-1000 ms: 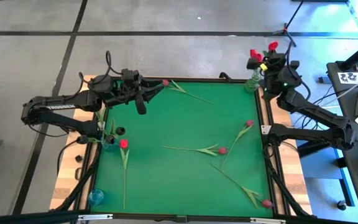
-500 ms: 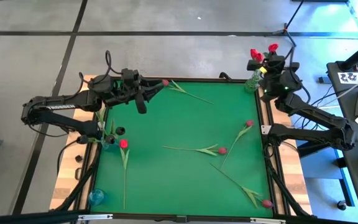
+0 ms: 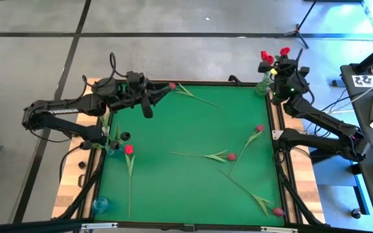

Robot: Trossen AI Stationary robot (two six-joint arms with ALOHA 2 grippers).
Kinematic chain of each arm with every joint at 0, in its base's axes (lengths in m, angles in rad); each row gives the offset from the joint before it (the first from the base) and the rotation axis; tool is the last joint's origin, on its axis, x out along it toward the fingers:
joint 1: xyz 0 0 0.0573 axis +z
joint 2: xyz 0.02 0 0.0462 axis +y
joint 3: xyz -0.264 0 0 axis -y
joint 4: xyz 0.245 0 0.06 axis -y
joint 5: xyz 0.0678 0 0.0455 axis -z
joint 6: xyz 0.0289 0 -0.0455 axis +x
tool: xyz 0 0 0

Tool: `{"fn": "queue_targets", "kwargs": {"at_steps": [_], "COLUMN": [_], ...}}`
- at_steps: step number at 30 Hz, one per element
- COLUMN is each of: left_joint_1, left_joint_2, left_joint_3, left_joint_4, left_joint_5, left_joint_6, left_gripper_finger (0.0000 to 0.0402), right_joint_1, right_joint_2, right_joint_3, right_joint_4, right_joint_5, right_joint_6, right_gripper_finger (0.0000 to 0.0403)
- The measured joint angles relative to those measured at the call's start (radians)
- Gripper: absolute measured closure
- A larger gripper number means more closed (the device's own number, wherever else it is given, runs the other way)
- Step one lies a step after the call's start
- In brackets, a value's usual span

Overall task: Sort flowers into vase by color
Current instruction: Put the red tulip into the green vase

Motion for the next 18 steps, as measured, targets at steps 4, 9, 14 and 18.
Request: {"fn": "queue_targets", "kwargs": {"at_steps": [4,9,14,18], "left_joint_1": [0.000,0.000,0.000,0.000], "left_joint_2": [0.000,0.000,0.000,0.000], "left_joint_3": [0.000,0.000,0.000,0.000], "left_joint_4": [0.000,0.000,0.000,0.000], "left_joint_5": [-0.016,-0.026,-0.026,-0.026], "left_joint_6": [0.001,0.007,0.007,0.008], "left_gripper_finger": [0.0250,0.0250,0.0250,0.0250], "right_joint_1": [0.002,0.002,0.002,0.003], "right_joint_2": [0.000,0.000,0.000,0.000], "right_joint_3": [-0.008,-0.009,-0.009,-0.009], "right_joint_4": [-0.023,-0.143,-0.309,-0.384], "right_joint_5": [0.035,0.079,0.105,0.094], "right_joint_6": [0.007,0.110,0.291,0.399], "right_gripper_finger": [0.0400,0.0387,0.0367,0.0357]}}
